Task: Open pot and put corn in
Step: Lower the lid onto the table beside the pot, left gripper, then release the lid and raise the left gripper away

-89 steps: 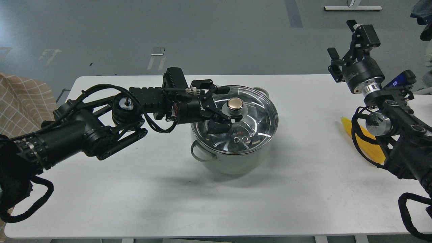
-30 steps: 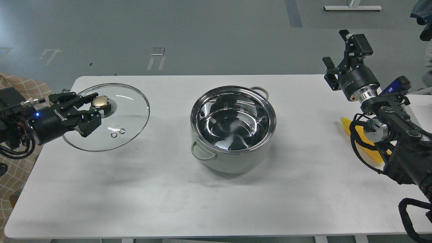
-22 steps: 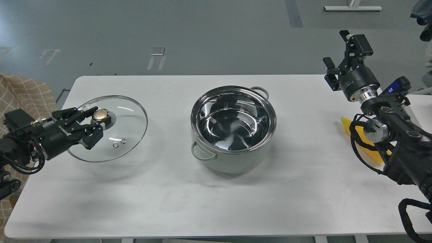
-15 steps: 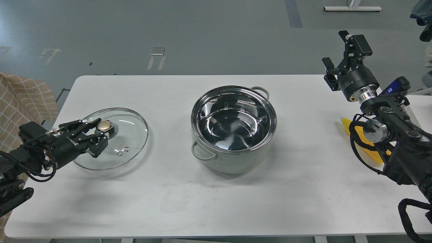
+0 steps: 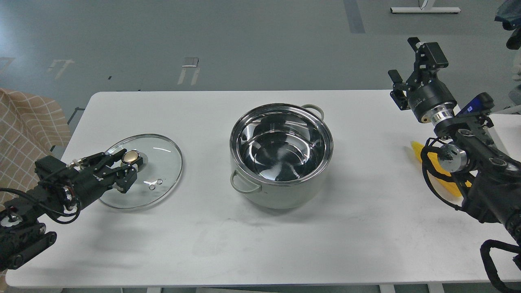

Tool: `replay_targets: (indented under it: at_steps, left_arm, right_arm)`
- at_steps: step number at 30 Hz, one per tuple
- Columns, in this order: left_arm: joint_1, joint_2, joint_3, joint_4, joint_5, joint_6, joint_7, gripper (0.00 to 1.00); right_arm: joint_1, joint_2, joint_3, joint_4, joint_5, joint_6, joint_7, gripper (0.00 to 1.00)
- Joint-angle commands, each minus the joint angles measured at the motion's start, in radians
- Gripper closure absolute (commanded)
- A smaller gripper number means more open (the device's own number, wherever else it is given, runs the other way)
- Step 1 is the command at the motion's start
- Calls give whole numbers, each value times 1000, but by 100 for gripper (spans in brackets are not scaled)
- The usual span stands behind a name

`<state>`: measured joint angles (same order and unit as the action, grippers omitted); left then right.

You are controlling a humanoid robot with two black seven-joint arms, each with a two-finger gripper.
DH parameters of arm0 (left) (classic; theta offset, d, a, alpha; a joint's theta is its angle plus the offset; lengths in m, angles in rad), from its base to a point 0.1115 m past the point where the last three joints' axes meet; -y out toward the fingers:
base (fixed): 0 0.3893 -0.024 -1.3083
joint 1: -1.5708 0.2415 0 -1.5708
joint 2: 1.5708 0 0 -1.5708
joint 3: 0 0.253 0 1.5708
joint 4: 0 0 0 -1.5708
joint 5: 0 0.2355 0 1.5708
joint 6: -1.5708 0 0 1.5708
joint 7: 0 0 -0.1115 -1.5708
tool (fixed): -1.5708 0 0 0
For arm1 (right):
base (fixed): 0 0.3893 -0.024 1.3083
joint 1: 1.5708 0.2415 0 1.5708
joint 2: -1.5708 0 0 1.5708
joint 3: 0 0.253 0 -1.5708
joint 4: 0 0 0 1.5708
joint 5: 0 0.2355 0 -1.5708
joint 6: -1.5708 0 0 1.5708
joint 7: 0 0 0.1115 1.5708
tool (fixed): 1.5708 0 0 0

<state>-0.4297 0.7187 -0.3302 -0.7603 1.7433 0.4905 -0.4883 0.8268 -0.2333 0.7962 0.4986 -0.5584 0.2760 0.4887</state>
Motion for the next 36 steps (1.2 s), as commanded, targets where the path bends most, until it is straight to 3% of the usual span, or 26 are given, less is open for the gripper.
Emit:
replay_targets:
  at_steps: [1, 2, 5, 15, 22, 24, 27, 31, 36]
  left_arm:
    - [0, -4, 0, 1, -1, -2, 0, 48]
    - [0, -4, -1, 1, -1, -2, 0, 35]
    - [0, -4, 0, 1, -21, -2, 0, 22]
    - [-21, 8, -15, -21, -53, -2, 0, 15]
    - [-197, 132, -21, -174, -419, -2, 0, 15]
    - [-274, 151, -21, -198, -566, -68, 0, 15]
    - [-374, 154, -23, -200, -746, -238, 0, 14]
    - [-506, 150, -38, -192, -1086, -566, 0, 13]
    - [-535, 140, -81, -194, -1327, -794, 0, 10]
  right_arm:
    - [0, 0, 0, 0, 0, 0, 0, 0]
    - [0, 0, 0, 0, 0, 0, 0, 0]
    - [2, 0, 0, 0, 0, 0, 0, 0]
    - [0, -3, 0, 0, 0, 0, 0, 0]
    - [11, -41, -3, 0, -8, 5, 0, 0]
    - [18, -87, -35, 3, -14, 5, 0, 0]
    - [75, -132, -156, 3, -49, 5, 0, 0]
    - [182, -224, -469, 5, -199, -14, 0, 0]
    - [262, -332, -707, 5, -340, -27, 0, 0]
